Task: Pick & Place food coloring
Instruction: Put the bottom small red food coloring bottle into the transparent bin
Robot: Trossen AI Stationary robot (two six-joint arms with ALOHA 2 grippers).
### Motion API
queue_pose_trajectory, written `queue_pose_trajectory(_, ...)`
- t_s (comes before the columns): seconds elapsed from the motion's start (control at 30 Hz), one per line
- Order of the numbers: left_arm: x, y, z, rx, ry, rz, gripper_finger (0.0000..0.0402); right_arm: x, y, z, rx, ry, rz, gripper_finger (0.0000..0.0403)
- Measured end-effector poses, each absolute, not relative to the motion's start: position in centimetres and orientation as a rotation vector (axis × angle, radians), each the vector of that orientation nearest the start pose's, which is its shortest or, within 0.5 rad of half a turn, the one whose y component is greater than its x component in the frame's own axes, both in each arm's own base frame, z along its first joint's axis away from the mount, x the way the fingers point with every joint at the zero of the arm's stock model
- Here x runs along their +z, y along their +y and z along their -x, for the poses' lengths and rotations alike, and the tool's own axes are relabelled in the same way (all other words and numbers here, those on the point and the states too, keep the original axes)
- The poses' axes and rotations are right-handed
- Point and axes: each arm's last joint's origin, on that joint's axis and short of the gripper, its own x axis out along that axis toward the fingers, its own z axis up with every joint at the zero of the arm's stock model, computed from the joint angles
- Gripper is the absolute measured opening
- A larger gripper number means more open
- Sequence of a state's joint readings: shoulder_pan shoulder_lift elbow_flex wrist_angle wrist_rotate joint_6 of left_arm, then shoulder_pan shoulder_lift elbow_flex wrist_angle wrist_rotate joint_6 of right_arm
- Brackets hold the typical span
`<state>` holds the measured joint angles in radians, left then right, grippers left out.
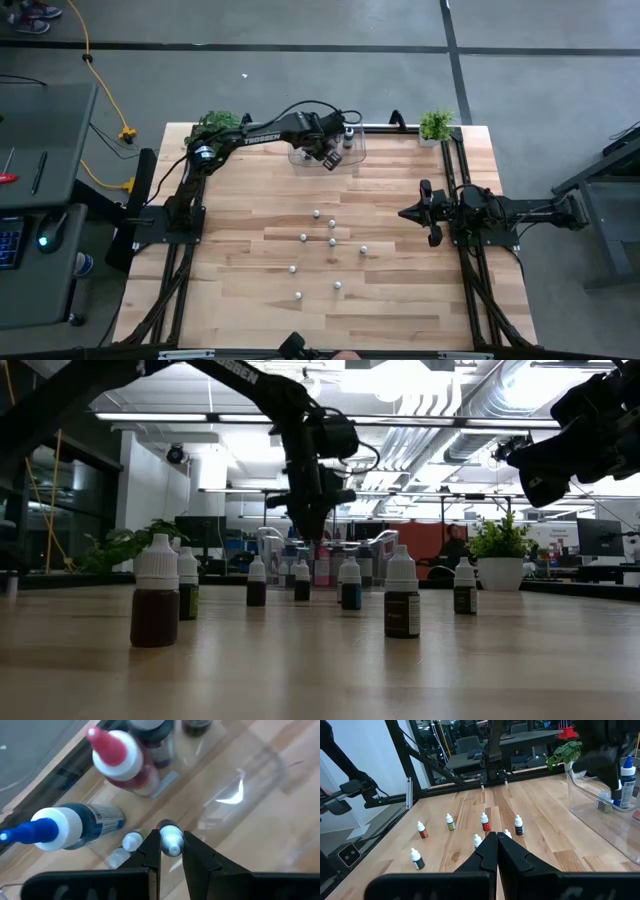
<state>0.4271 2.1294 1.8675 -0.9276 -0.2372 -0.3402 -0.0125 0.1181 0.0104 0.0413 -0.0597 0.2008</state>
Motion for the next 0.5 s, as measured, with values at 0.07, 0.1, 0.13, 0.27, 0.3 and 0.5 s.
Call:
queue_pose_trajectory(0.07,23.1,19.2,-40.5,0.791,1.092,0.405,0.0042,16.1,0.0,-10.4,0.04,0.071,-0.203,0.0)
queue_pose_trajectory(0.1,23.2,19.5,-40.5,0.799,1.084,0.411,0.0042,16.1,0.0,-10.4,0.04,0.071,-0.203,0.0)
queue_pose_trajectory(0.13,23.2,19.5,-40.5,0.803,1.078,0.416,0.0042,16.1,0.0,-10.4,0.041,0.071,-0.203,0.0)
queue_pose_trajectory(0.27,23.2,20.0,-40.2,0.822,1.072,0.438,0.0042,16.1,0.0,-10.4,0.04,0.071,-0.203,0.0)
queue_pose_trajectory(0.3,23.2,20.1,-40.2,0.825,1.071,0.44,0.0042,16.2,0.0,-10.4,0.04,0.071,-0.203,0.0)
queue_pose_trajectory(0.5,23.2,20.6,-39.9,0.851,1.062,0.463,0.0042,16.2,0.0,-10.4,0.04,0.071,-0.203,0.0)
